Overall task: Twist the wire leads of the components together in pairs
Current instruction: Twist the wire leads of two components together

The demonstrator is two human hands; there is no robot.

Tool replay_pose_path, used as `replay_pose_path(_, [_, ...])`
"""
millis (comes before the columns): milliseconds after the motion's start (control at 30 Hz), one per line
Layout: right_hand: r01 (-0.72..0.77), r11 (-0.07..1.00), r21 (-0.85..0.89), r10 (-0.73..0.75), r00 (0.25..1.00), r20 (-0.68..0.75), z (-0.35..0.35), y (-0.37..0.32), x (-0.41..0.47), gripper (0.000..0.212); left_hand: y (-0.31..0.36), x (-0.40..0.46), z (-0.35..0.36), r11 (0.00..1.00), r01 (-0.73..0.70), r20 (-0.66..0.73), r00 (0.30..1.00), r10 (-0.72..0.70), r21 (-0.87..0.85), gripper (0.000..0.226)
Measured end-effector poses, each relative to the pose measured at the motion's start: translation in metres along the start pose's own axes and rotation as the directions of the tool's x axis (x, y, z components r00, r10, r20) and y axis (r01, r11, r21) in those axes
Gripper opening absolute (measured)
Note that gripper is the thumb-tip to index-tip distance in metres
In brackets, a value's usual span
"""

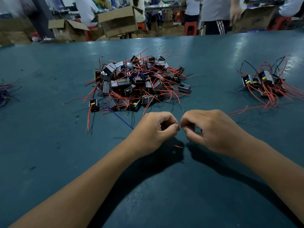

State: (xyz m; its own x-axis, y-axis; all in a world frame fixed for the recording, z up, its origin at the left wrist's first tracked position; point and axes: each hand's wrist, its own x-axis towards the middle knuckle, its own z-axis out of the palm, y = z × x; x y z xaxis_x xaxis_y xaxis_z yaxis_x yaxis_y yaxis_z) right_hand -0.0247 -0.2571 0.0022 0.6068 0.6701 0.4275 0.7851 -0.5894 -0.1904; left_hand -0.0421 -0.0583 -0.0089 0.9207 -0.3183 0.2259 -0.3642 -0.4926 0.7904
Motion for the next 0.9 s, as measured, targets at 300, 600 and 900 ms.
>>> replay_pose_path(300, [-0.721,-0.146,0.678,0.46,0.557,0.691,0.006,-0.007,0.005,0.022,0.0,-0.004,0.004,0.966,-0.113,-0.048,0.991,0.127,0.233,0.013])
replay_pose_path(600, [0.013,1.0,-0.009,-0.013,0.996,-0.086,0.0,0.01,-0.006,0.012,-0.002,0.0,0.002,0.999,-0.006,-0.031,1.0,0.005,-0.042,0.012])
replay_pose_path(900, [0.187,0.959,-0.214,-0.212,0.972,-0.103,-0.004,0.0,0.0,0.02,-0.005,0.002,-0.001,0.995,-0.002,0.01,1.0,0.003,-0.099,0.014])
